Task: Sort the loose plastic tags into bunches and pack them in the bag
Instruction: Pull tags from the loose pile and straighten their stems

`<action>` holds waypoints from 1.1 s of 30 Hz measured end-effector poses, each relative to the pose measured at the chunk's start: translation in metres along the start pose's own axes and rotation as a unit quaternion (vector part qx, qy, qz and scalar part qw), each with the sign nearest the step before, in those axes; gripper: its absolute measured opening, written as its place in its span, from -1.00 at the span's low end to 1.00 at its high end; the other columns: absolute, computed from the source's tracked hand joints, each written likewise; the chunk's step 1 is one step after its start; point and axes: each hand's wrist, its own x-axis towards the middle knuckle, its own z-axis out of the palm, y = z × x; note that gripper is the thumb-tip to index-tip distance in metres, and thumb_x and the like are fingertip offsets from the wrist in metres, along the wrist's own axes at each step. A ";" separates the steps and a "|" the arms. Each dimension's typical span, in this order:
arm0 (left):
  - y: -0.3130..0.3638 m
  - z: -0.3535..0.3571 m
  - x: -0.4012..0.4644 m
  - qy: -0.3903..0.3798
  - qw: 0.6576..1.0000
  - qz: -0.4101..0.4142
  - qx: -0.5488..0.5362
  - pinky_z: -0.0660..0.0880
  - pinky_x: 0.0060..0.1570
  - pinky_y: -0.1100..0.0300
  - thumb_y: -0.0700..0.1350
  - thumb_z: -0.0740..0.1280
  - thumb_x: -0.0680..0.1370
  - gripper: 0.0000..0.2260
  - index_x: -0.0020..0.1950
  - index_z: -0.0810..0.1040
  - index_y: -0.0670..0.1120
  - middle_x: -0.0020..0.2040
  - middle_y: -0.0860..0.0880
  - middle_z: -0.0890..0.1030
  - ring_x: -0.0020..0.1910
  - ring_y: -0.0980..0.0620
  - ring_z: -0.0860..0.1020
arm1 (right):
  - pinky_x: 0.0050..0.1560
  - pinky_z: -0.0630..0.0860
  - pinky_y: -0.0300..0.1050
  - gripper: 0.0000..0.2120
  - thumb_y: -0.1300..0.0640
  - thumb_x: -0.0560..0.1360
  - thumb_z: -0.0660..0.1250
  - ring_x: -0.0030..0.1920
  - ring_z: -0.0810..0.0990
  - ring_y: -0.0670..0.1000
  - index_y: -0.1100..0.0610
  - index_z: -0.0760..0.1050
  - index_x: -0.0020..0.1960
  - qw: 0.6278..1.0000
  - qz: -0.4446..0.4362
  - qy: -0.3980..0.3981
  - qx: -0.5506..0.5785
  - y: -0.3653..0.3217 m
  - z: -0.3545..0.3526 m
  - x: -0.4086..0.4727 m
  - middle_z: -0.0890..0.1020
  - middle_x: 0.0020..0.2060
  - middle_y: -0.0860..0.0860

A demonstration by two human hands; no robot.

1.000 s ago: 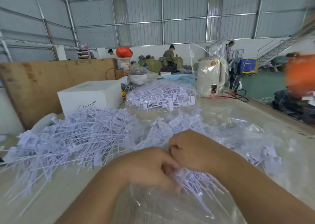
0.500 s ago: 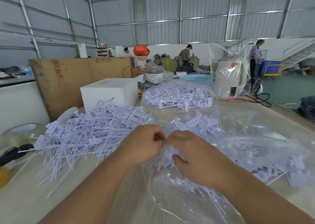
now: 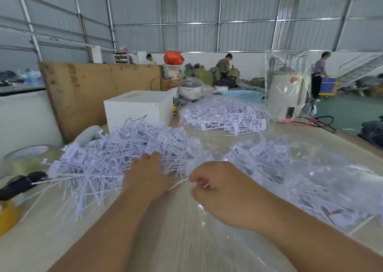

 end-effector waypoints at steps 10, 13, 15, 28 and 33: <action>-0.003 -0.006 -0.006 0.107 0.987 0.053 -0.111 0.52 -0.14 0.08 0.02 0.41 0.43 -0.81 -0.04 0.45 0.08 -0.05 0.07 0.57 -0.08 0.03 0.55 | -0.04 0.62 0.05 -0.94 0.16 0.47 0.38 -0.21 0.60 0.12 0.14 0.55 -0.16 0.864 0.301 -0.032 0.401 -0.008 0.037 0.070 0.64 -0.28 0.09; 0.001 -0.010 -0.009 0.076 0.987 0.080 -0.118 0.51 -0.20 0.11 0.04 0.37 0.42 -0.84 -0.09 0.43 0.09 -0.15 0.10 0.57 -0.17 0.06 0.55 | -0.11 0.64 0.07 -0.82 0.06 0.52 0.31 -0.17 0.59 0.14 0.13 0.51 0.05 0.825 0.335 -0.027 0.454 0.003 0.045 0.080 0.56 -0.11 0.18; 0.004 -0.012 -0.012 0.037 0.982 0.110 -0.147 0.54 -0.16 0.07 0.04 0.39 0.39 -0.83 -0.09 0.46 0.07 -0.16 0.10 0.59 -0.17 0.05 0.57 | -0.28 0.64 0.02 -0.76 -0.01 0.54 0.27 -0.25 0.61 0.12 0.14 0.52 0.07 0.810 0.348 -0.027 0.471 0.009 0.049 0.085 0.59 -0.19 0.17; 0.016 -0.020 -0.023 -0.070 0.965 0.152 -0.202 0.44 -0.20 0.28 0.02 0.37 0.50 -0.94 -0.06 0.52 0.13 -0.08 0.16 0.59 -0.14 0.24 0.54 | -0.28 0.65 0.05 -0.79 0.29 0.49 0.21 -0.32 0.67 0.18 0.31 0.61 -0.02 0.798 0.327 0.036 0.505 0.033 0.055 0.087 0.69 -0.24 0.25; 0.009 -0.032 -0.028 -0.035 0.987 0.129 -0.085 0.50 -0.06 0.19 0.30 0.38 0.39 -0.62 0.07 0.57 0.09 0.03 0.14 0.58 -0.04 0.12 0.56 | -0.38 0.61 -0.02 -0.79 0.32 0.50 0.19 -0.41 0.63 0.14 0.34 0.57 0.02 0.802 0.329 0.039 0.497 0.033 0.054 0.084 0.63 -0.35 0.21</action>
